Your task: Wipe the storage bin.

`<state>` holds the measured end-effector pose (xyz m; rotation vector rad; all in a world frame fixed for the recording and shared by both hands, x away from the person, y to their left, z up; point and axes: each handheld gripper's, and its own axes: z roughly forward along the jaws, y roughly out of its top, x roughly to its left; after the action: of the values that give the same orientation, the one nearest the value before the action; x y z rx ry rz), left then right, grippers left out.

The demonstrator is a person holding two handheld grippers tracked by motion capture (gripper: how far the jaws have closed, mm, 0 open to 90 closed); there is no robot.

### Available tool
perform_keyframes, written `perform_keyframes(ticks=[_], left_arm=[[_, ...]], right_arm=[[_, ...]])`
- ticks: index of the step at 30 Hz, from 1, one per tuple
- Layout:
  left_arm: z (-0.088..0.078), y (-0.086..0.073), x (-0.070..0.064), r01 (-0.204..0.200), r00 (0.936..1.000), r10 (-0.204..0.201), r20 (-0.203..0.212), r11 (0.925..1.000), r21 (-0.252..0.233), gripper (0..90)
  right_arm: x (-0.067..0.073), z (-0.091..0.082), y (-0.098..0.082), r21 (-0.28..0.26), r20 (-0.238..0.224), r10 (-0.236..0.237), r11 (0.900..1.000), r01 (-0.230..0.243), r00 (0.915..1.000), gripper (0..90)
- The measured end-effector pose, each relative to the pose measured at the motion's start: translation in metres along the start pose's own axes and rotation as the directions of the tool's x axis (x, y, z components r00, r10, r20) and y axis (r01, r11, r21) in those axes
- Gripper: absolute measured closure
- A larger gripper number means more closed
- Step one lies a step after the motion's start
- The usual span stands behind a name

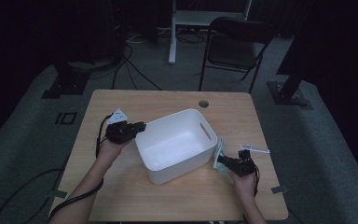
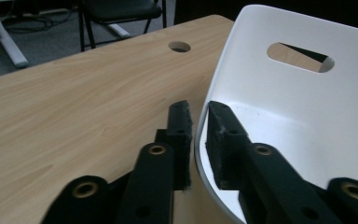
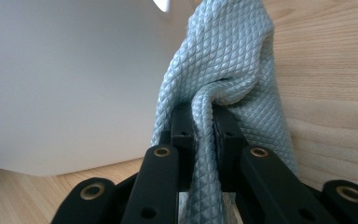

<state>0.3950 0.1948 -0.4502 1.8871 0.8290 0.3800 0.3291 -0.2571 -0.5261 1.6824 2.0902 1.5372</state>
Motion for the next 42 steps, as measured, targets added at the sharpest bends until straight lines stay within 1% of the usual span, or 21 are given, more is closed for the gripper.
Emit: perform_keyframes(ticks=[1,3,5,7,8,9,12,14,15,16,18,21,25,27,29,33,36,37,39,40,42], left_arm=[[0.001,0.0,0.0,-0.007,1.0,0.007,-0.006,1.0,0.0,79.2],[0.003,0.0,0.0,-0.004,0.9999,0.004,0.013,1.0,0.006,79.3],[0.006,0.0,-0.002,-0.008,1.0,0.008,0.001,0.9998,0.02,79.9],[0.006,0.0,-0.002,0.005,1.0,-0.005,-0.009,0.9998,0.022,81.7],[0.005,0.001,-0.003,0.001,0.9999,0.0,-0.015,0.9997,0.023,82.5],[0.004,0.0,-0.005,-0.004,0.9998,0.005,-0.022,0.9996,0.026,83.7],[0.002,-0.002,-0.013,0.006,0.9988,-0.005,-0.049,0.9998,0.02,86.6],[-0.002,-0.004,-0.019,0.022,0.9951,-0.02,-0.097,0.9996,0.019,86.7],[-0.003,-0.005,-0.021,0.033,0.9932,-0.031,-0.113,0.9993,0.017,86.7],[-0.005,-0.007,-0.022,0.041,0.9917,-0.04,-0.122,0.9991,0.013,86.6],[-0.009,-0.009,-0.027,0.06,0.9865,-0.058,-0.153,0.9981,0.012,86.5],[-0.016,-0.014,-0.033,0.071,0.9816,-0.068,-0.178,0.9974,0.009,86.4],[-0.025,-0.02,-0.039,0.092,0.9786,-0.091,-0.185,0.9958,-0.004,86.0],[-0.029,-0.022,-0.043,0.083,0.98,-0.081,-0.182,0.9966,0.0,85.2],[-0.032,-0.025,-0.047,0.094,0.9793,-0.094,-0.179,0.9956,-0.007,84.4],[-0.039,-0.032,-0.054,0.124,0.9789,-0.128,-0.159,0.9917,-0.033,80.4],[-0.042,-0.036,-0.06,0.124,0.9786,-0.129,-0.161,0.9915,-0.041,78.7],[-0.042,-0.036,-0.061,0.117,0.9793,-0.121,-0.162,0.9925,-0.036,75.6],[-0.042,-0.036,-0.064,0.107,0.978,-0.11,-0.177,0.9939,-0.027,72.8],[-0.042,-0.036,-0.066,0.098,0.9768,-0.101,-0.189,0.9949,-0.025,73.3],[-0.042,-0.036,-0.068,0.096,0.9718,-0.1,-0.214,0.9949,-0.032,76.2]], right_arm=[[0.0,0.0,0.0,-0.001,0.0,0.0,1.0,0.0,1.0,81.7],[-0.001,0.0,0.0,0.0,0.0,0.002,1.0,-0.002,1.0,81.7],[-0.001,-0.001,0.0,0.001,-0.001,0.003,1.0,-0.003,1.0,81.7],[-0.001,-0.001,0.0,0.001,-0.002,0.003,1.0,-0.003,1.0,81.7],[-0.001,-0.001,0.0,0.002,-0.001,0.002,1.0,-0.002,1.0,81.7],[-0.001,0.0,0.0,0.002,-0.001,0.002,1.0,-0.002,1.0,81.7],[0.0,0.0,0.0,0.003,-0.002,0.0,1.0,0.0,1.0,81.7],[0.0,0.0,0.0,0.003,-0.002,0.0,1.0,0.0,1.0,81.7],[0.0,0.0,0.0,0.003,-0.001,-0.001,1.0,0.001,1.0,81.7],[0.0,0.0,0.0,0.003,-0.002,-0.001,1.0,0.001,1.0,81.7],[0.0,0.001,0.0,0.004,-0.002,-0.002,1.0,0.002,1.0,81.7],[0.001,0.001,0.0,0.005,-0.004,-0.002,1.0,0.002,1.0,81.7],[0.002,0.002,0.0,0.005,-0.005,-0.002,1.0,0.002,1.0,81.7],[0.003,0.002,0.0,0.007,-0.006,-0.004,1.0,0.004,1.0,81.7],[0.003,0.002,0.001,0.006,-0.008,-0.007,1.0,0.007,0.9999,81.7],[0.004,0.002,0.001,0.003,-0.01,-0.01,1.0,0.01,0.9999,81.7],[0.005,0.002,0.001,0.002,-0.014,-0.01,1.0,0.01,0.9999,81.7],[0.005,0.002,0.001,0.0,-0.015,-0.011,1.0,0.011,0.9998,81.7],[0.008,0.001,0.002,-0.002,-0.015,-0.018,1.0,0.018,0.9997,81.7],[0.009,0.001,0.003,-0.006,-0.018,-0.02,1.0,0.019,0.9996,81.7],[0.011,-0.001,0.006,-0.015,-0.02,-0.027,1.0,0.027,0.9994,81.7]])
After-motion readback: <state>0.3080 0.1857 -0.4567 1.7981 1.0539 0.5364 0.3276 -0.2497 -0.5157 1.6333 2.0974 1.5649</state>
